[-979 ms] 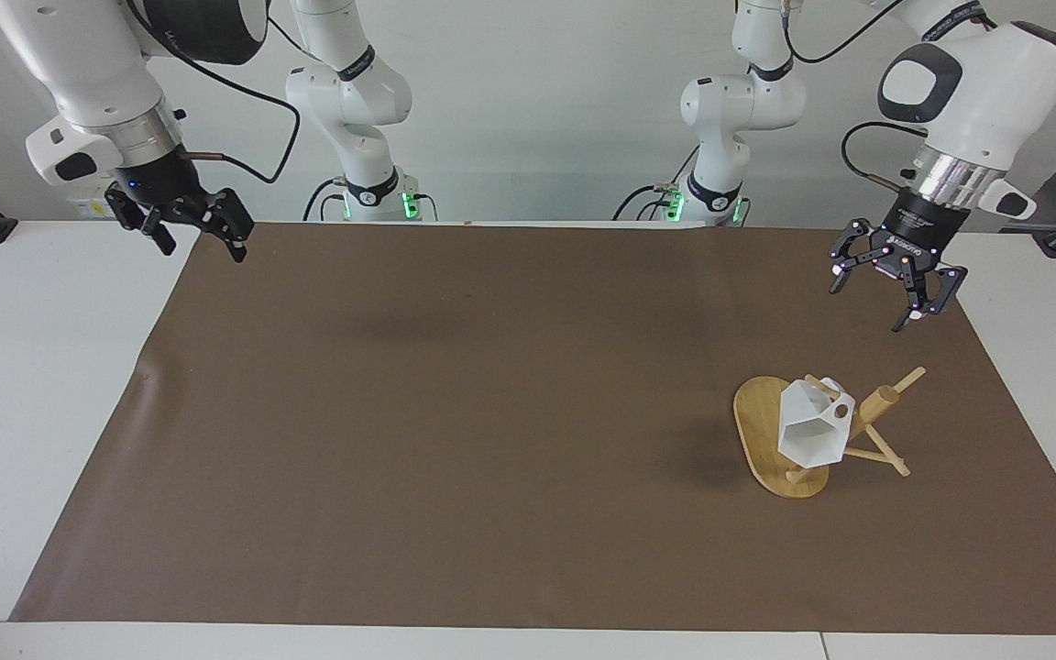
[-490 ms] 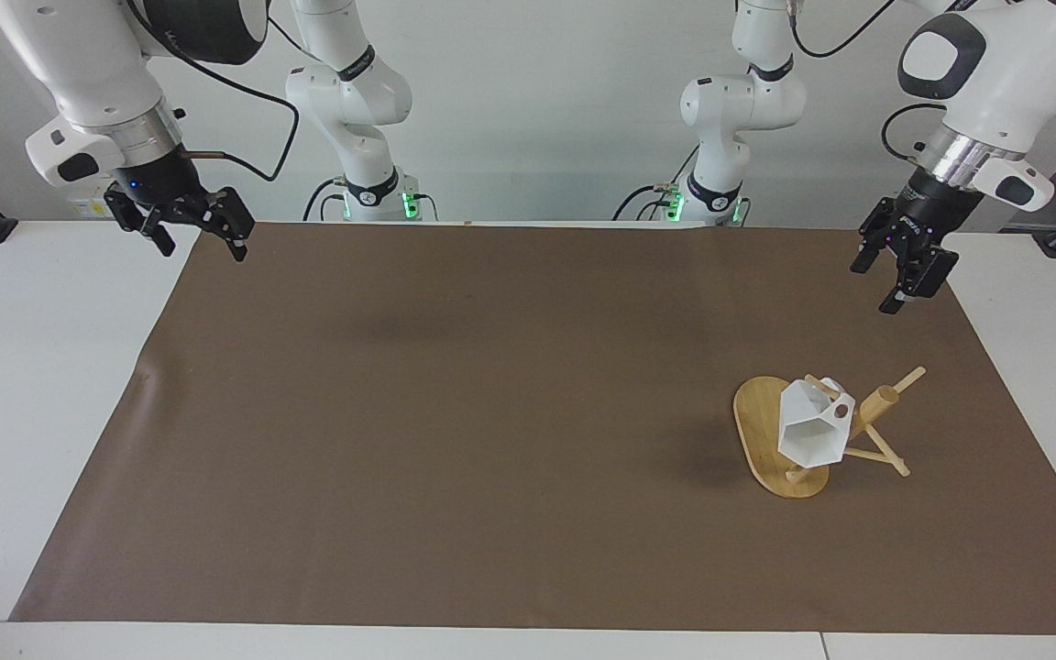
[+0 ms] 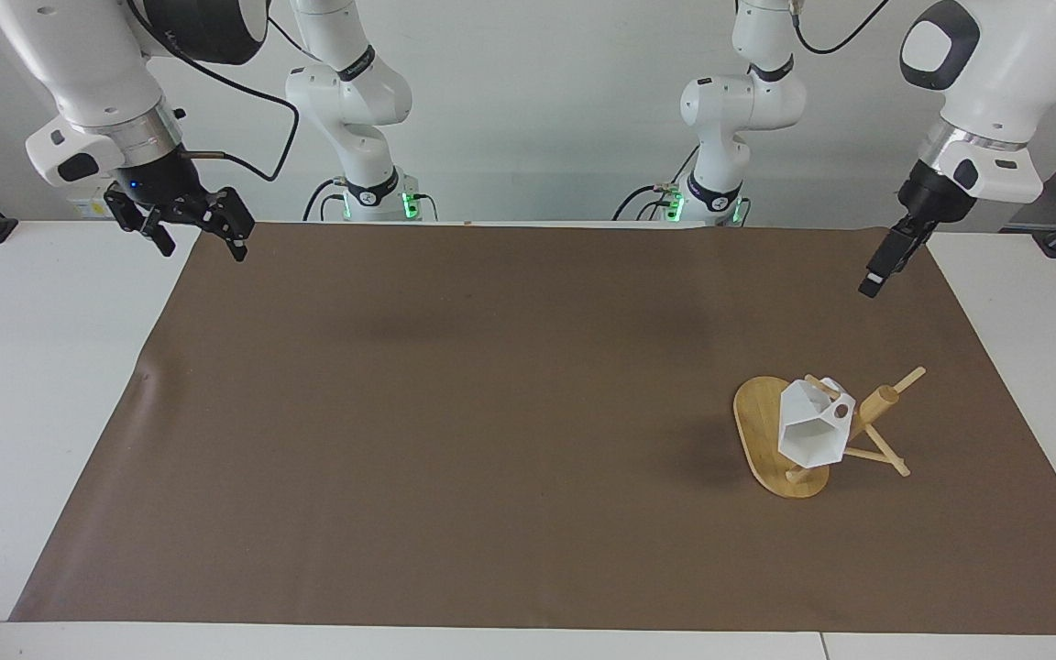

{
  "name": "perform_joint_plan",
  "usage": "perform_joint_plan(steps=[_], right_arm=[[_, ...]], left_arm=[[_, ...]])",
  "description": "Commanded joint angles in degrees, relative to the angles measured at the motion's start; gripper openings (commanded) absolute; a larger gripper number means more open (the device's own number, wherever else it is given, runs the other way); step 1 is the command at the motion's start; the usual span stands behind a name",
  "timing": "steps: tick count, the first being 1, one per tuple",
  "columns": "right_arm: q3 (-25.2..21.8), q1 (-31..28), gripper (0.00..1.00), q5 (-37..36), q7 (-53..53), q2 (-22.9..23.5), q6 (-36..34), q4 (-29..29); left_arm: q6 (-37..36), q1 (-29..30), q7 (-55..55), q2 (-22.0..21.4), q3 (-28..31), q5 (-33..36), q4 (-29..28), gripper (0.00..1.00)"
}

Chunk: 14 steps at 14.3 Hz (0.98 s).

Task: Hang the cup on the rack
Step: 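Open the left gripper and withdraw it from the cup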

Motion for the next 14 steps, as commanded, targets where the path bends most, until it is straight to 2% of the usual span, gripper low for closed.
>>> perform_joint_plan(steps=[1,3,8,9,12,14], right_arm=[[0.2,-0.4,1.0,-0.2,-1.3,-0.6,0.6,-1.0],[0.5,-0.3,1.0,-0.2,-1.4,-0.7,0.5,-1.0],[0.6,-0.3,1.0,-0.2,-1.4,-0.7,0.5,-1.0],[0.6,-0.3,1.0,-0.2,-1.4,-0.7,0.5,-1.0],[0.6,-0.3,1.0,-0.2,-1.3,-0.7,0.5,-1.0],[0.6,-0.3,1.0,-0.2,-1.4,-0.7,0.5,-1.0]], left_arm=[[-6.1,-0.9,8.1,0.2,-2.4,5.9,3.5,1.0],[-10.8,-0.9,16.7,0.5,-3.1,6.8,5.4,1.0],[-22.6,-0.8,25.7,2.1,-3.0,6.9,13.9,1.0],[-22.0,-0.6,28.8,2.0,-3.0,6.6,13.6,1.0],[-14.6,-0.3,29.4,-0.4,-3.0,6.2,6.8,1.0],[-14.9,-0.2,29.1,-0.3,-3.0,5.9,7.3,1.0]])
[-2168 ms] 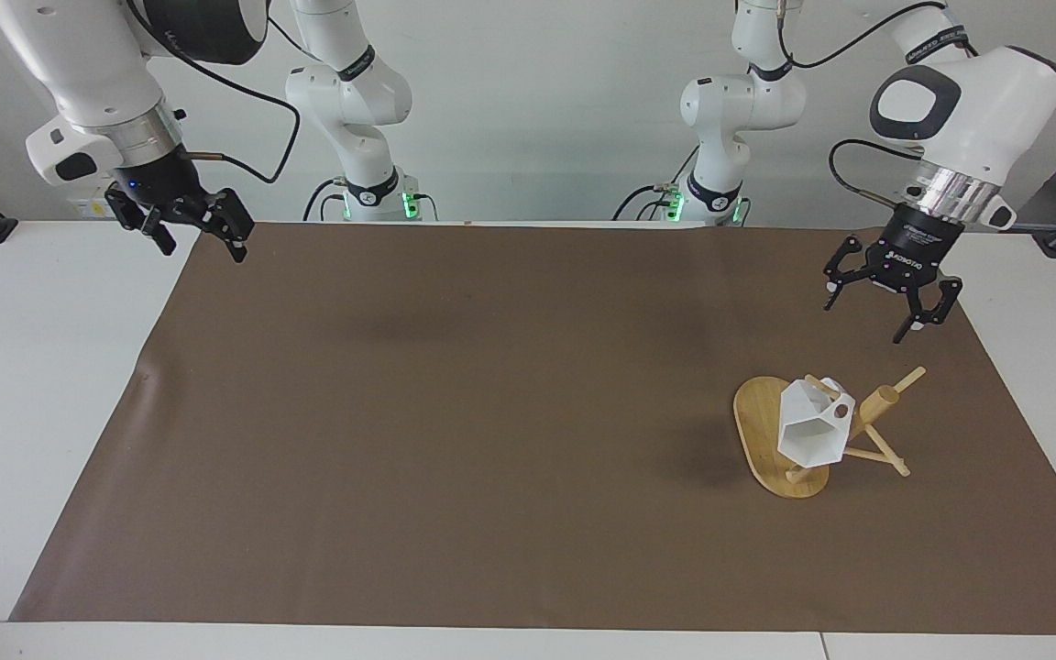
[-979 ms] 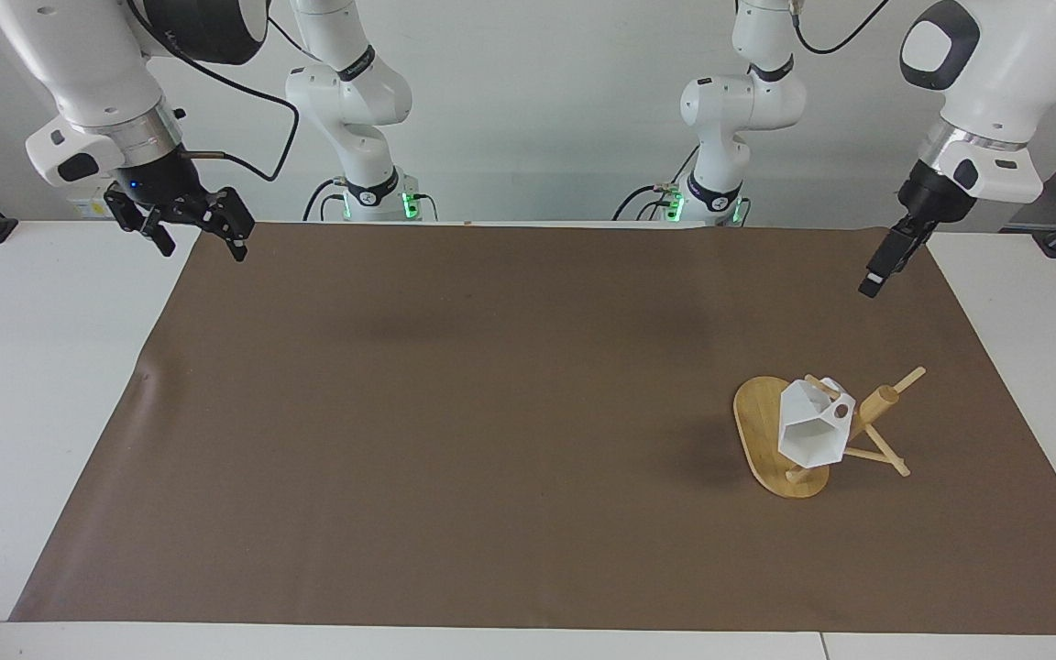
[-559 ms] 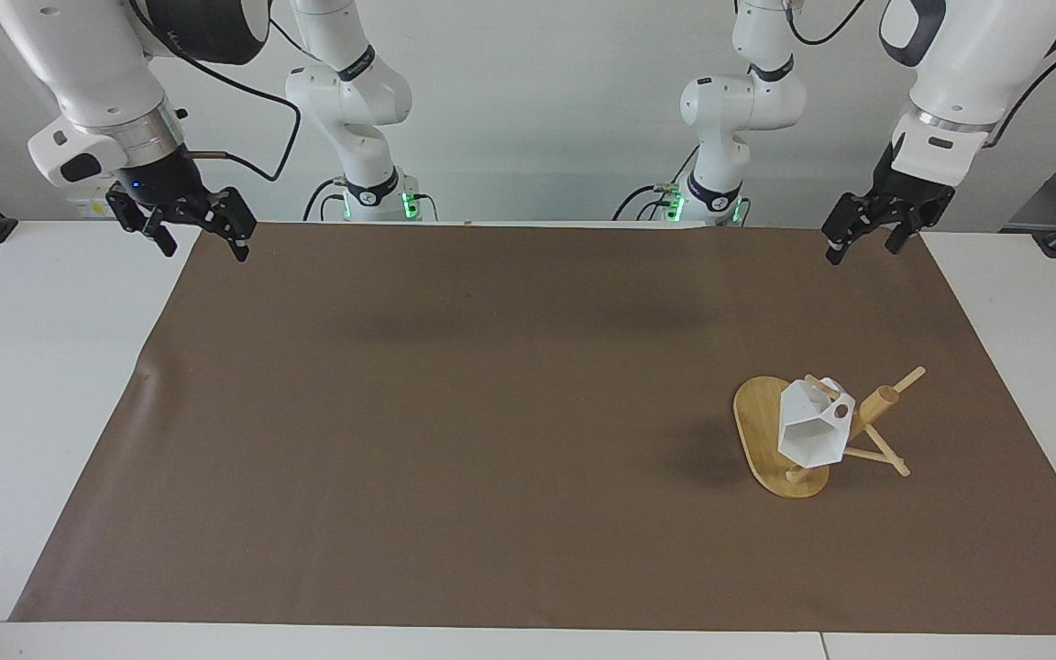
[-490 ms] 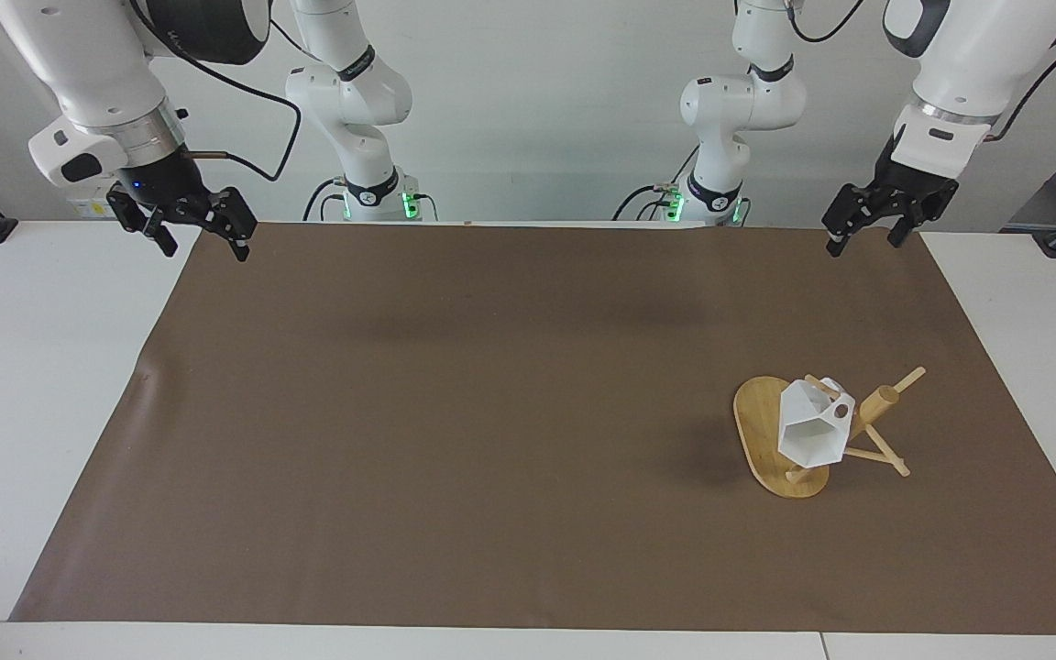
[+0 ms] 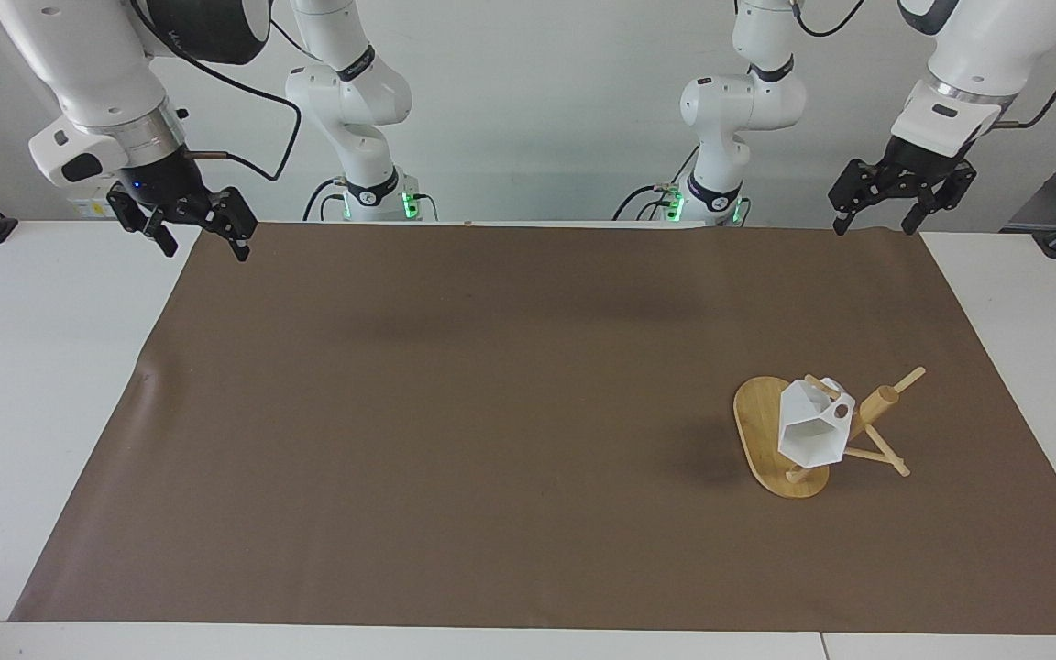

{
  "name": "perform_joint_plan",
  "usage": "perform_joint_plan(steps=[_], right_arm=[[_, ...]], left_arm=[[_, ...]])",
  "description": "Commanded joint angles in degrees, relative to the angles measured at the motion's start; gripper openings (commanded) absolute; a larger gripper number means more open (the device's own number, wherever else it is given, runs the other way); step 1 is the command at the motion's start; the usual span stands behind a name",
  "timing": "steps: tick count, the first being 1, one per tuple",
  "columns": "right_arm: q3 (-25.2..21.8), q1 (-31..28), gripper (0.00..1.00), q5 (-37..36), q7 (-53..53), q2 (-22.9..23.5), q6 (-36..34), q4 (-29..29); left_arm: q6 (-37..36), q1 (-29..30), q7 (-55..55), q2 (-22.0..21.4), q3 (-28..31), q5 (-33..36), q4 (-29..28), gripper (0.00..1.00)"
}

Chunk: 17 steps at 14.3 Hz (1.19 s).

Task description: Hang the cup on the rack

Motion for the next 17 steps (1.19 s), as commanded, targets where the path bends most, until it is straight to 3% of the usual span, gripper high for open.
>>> perform_joint_plan(steps=[1,17], right_arm=[[0.3,-0.4,1.0,-0.2,-1.3,-0.7,0.5,-1.0],[0.3,-0.4,1.0,-0.2,-1.3,-0.7,0.5,-1.0]], left_arm=[[1.4,0.2,-0.4,-0.7,0.0,0.0,-1.2,1.0],[0.3,1.2,-3.8,-0.9,0.8,-0.3,-1.4,1.0]])
